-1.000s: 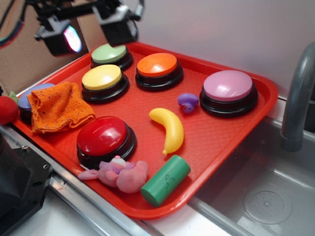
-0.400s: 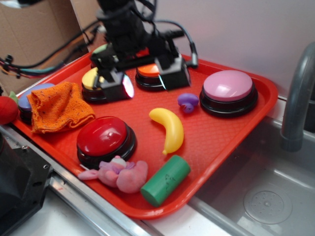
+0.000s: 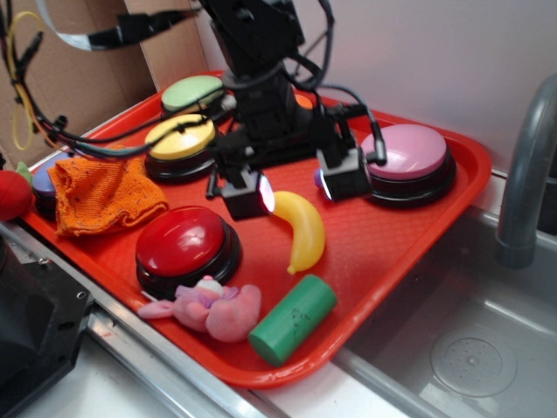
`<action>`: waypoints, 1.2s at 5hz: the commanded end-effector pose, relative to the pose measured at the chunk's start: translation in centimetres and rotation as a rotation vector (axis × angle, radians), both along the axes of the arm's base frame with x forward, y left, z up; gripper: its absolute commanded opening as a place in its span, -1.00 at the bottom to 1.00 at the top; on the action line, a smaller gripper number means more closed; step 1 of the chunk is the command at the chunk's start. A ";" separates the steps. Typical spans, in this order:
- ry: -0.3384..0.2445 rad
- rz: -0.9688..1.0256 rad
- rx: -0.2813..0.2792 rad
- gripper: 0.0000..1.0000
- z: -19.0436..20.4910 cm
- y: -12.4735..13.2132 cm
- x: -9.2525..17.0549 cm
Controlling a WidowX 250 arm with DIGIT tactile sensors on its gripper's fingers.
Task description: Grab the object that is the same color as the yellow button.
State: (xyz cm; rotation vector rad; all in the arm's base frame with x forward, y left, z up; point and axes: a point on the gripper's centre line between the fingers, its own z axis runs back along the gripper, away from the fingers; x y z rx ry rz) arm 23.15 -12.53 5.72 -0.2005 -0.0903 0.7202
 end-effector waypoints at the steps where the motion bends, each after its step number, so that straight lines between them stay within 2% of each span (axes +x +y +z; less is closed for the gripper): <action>1: -0.029 -0.027 -0.005 1.00 -1.3 -0.6 1.4; 3: -0.022 -0.018 0.003 0.96 -1.7 -0.6 1.5; 4: -0.023 -0.009 0.010 -0.65 -1.7 -0.7 1.4; 5: -0.029 -0.003 0.023 -0.80 -1.5 -0.6 1.4; 6: -0.028 0.010 0.011 -1.00 -1.6 -0.7 1.4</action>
